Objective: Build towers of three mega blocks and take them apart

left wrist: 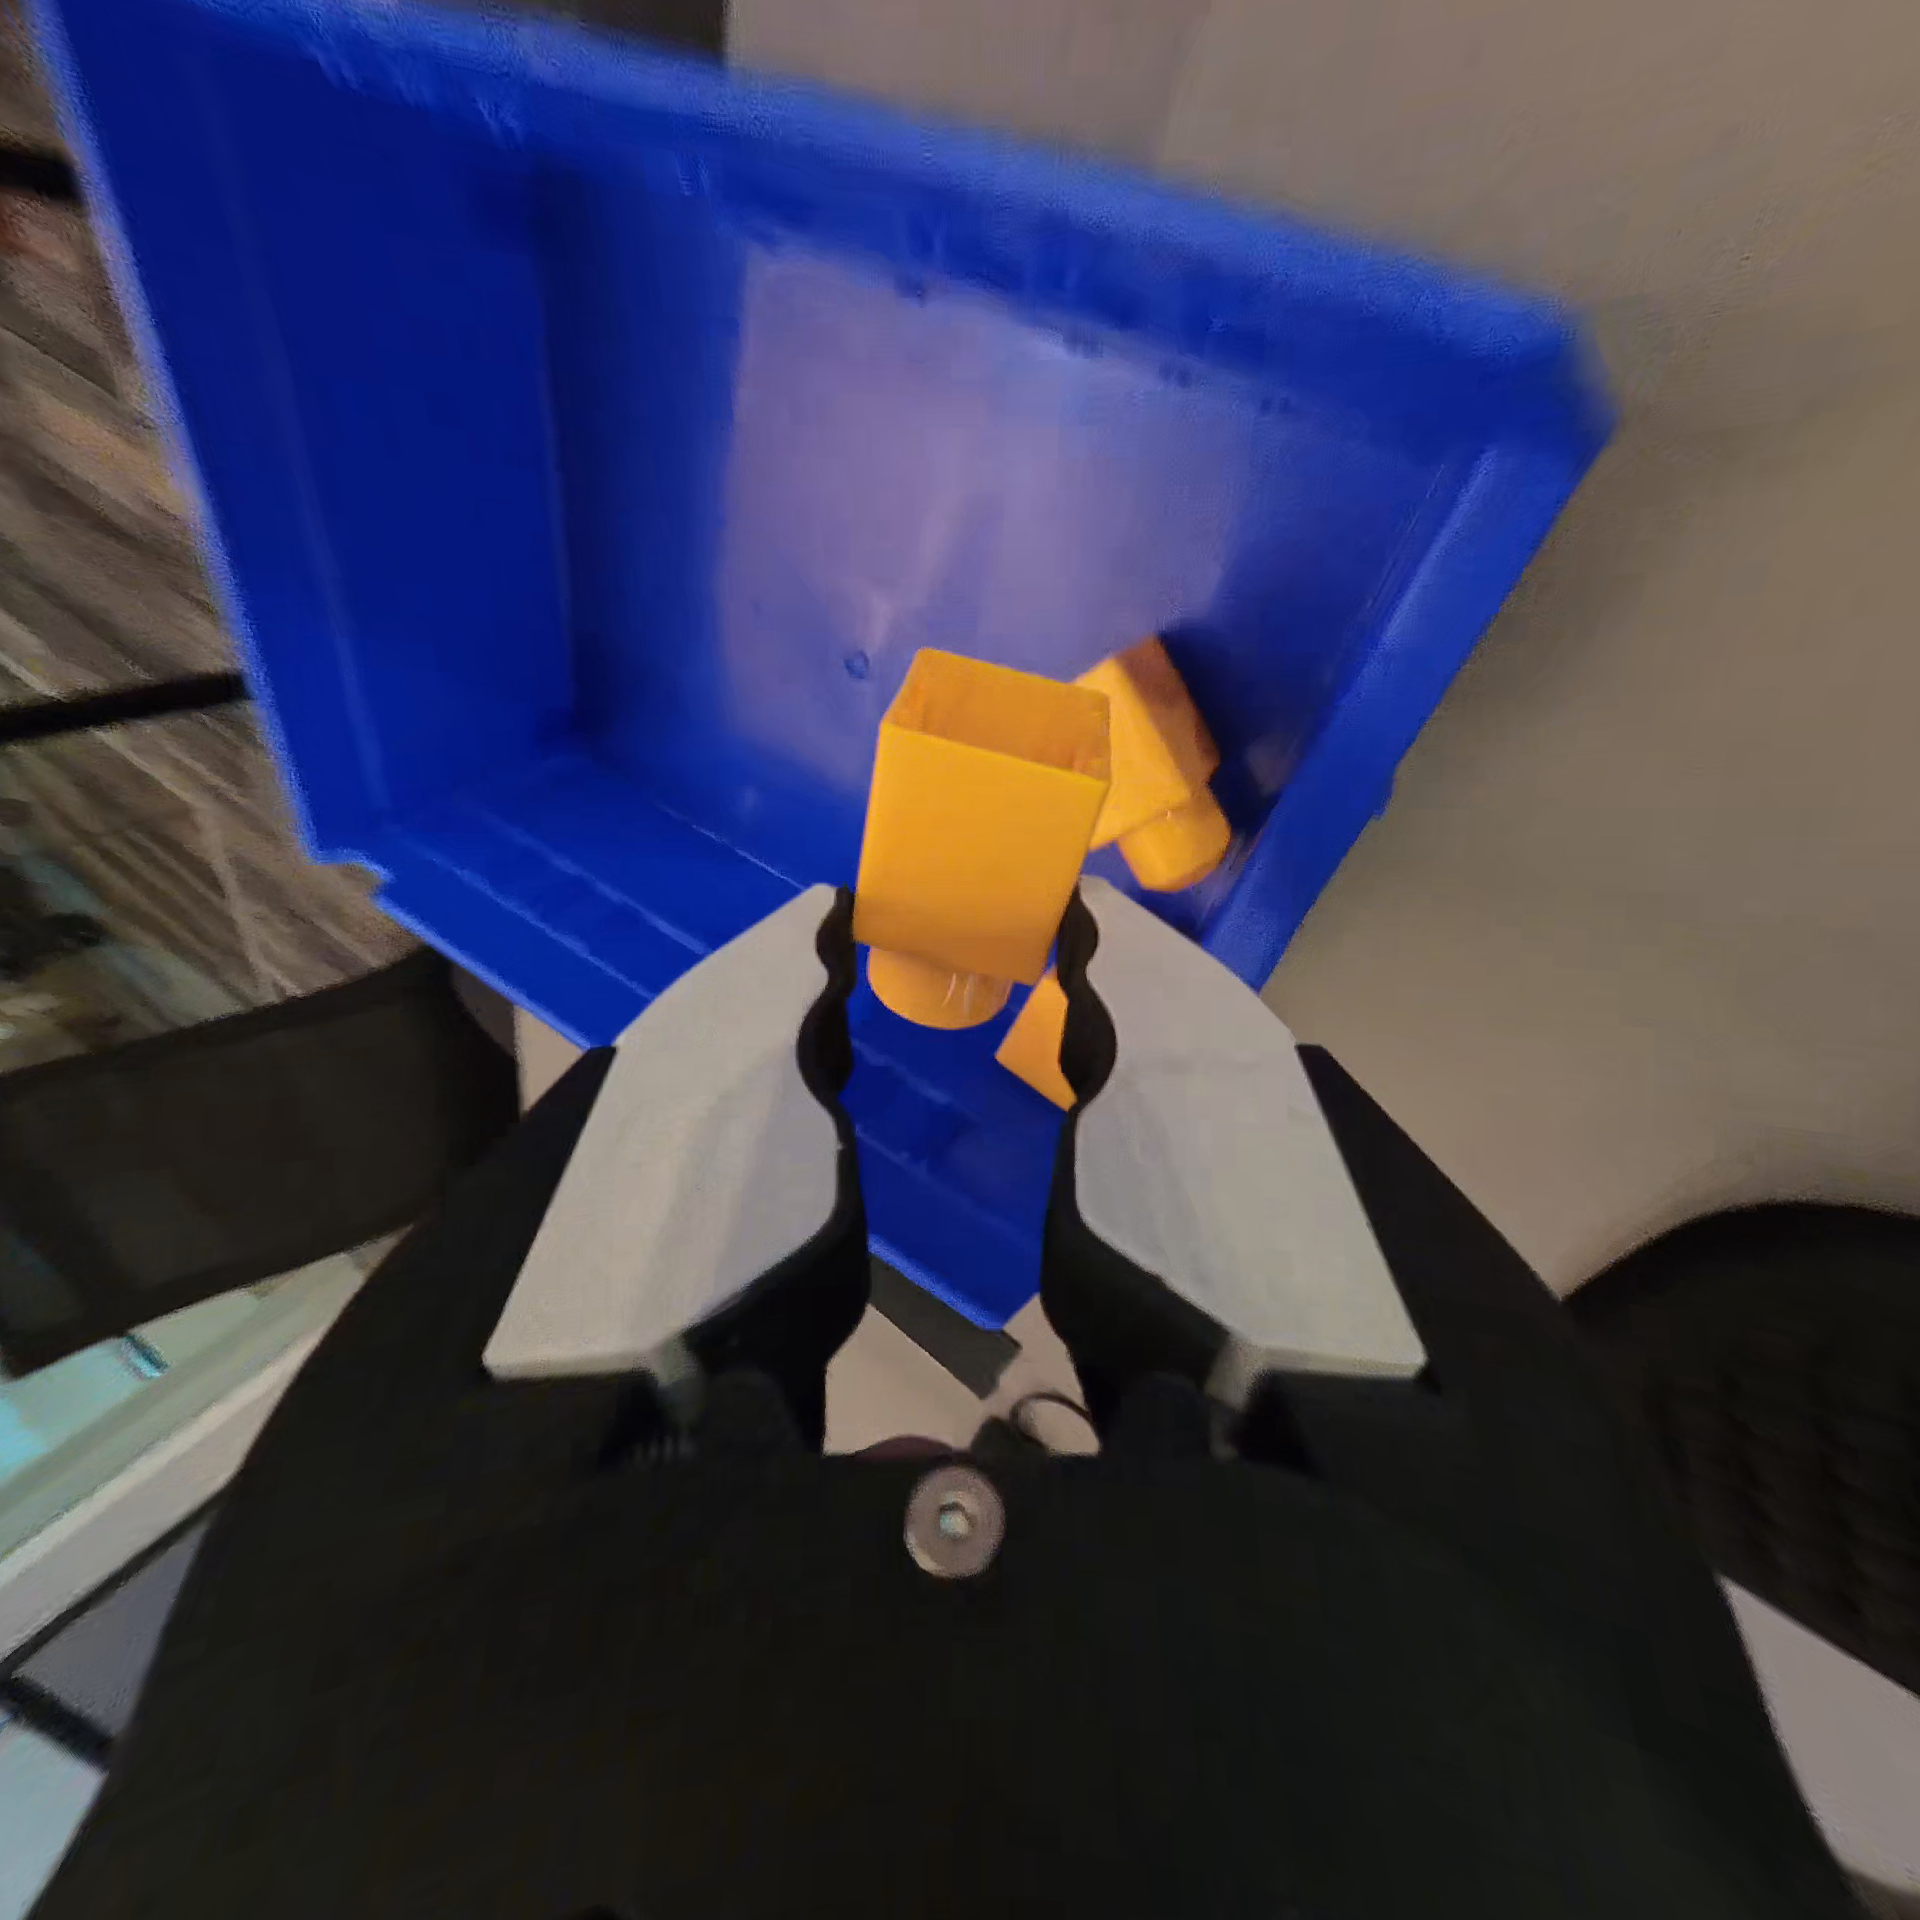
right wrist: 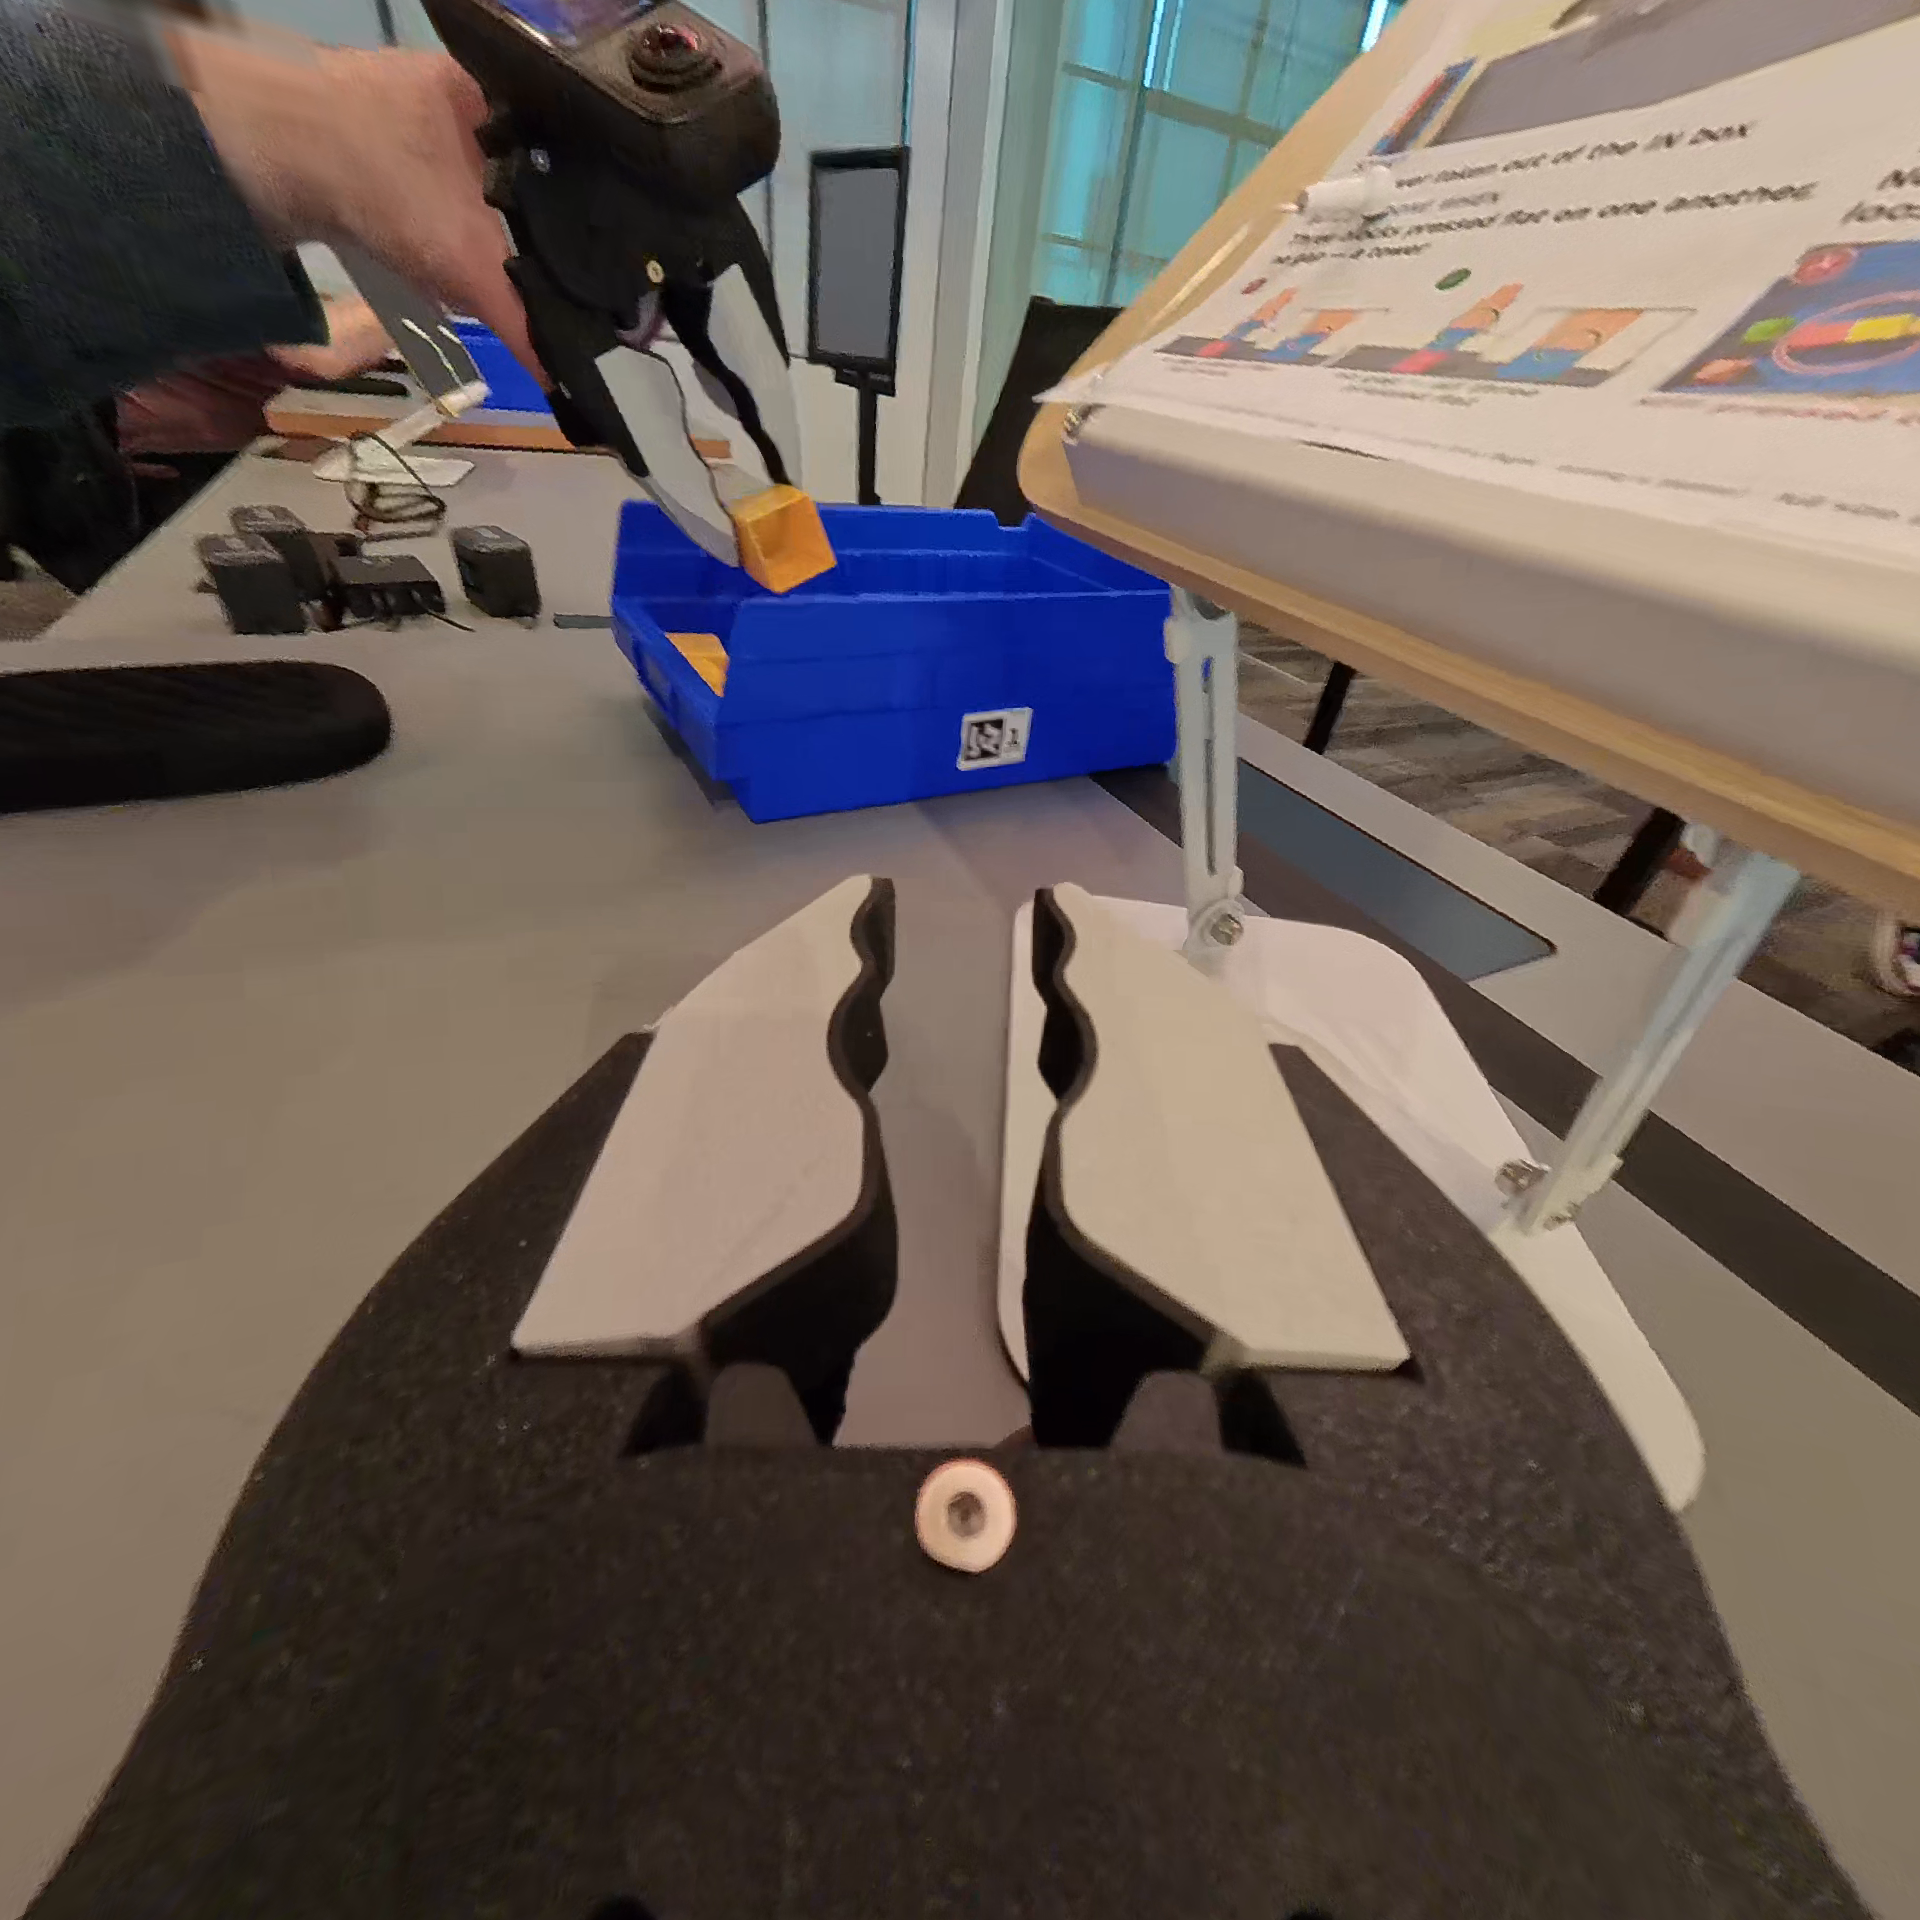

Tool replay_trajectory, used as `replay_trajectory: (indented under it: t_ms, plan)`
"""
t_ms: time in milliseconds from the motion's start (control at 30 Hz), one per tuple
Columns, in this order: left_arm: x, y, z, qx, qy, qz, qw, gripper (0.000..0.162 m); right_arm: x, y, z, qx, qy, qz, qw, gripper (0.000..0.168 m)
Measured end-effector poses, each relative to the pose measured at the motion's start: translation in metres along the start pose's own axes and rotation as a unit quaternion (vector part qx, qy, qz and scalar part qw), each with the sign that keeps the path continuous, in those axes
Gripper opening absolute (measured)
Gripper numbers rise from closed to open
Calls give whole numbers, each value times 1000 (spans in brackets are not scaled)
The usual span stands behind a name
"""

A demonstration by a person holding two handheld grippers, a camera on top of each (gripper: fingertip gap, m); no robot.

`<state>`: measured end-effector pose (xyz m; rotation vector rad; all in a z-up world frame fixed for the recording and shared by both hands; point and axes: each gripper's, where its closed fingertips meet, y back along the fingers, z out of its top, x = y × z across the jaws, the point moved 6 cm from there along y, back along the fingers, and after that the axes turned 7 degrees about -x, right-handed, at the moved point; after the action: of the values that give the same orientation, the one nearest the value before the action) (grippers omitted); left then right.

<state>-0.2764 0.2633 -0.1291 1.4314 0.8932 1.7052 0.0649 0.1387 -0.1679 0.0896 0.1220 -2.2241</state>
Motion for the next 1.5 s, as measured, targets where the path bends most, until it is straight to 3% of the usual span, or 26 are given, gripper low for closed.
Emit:
replay_trajectory:
  t_ms: [133,267,533,700,867,1033,1200,1400,1500]
  plan:
    - [-25,26,39,-53,-85,90,991,37,17,-9,11,-2,-56,59,997,36]
    - [-64,47,84,-104,-184,164,964,36,35,-19,17,14,-161,154,975,44]
    - [-136,76,167,-208,-360,292,861,37,36,-22,32,1,-387,311,868,52]
    - [-159,99,200,-264,-424,332,800,37,35,-13,35,-15,-469,401,787,59]
    - [-172,103,214,-272,-480,348,758,37,49,-6,40,-14,-489,477,730,58]
    - [-179,111,220,-280,-506,355,734,37,50,-1,40,-24,-489,504,712,49]
    - [-178,110,218,-277,-504,361,734,38,51,-2,40,-27,-466,492,735,48]
    - [-169,109,202,-282,-430,348,784,36,48,-3,34,-43,-419,456,784,37]
    - [-167,106,193,-284,-403,337,802,29,52,-3,35,-44,-412,457,787,37]
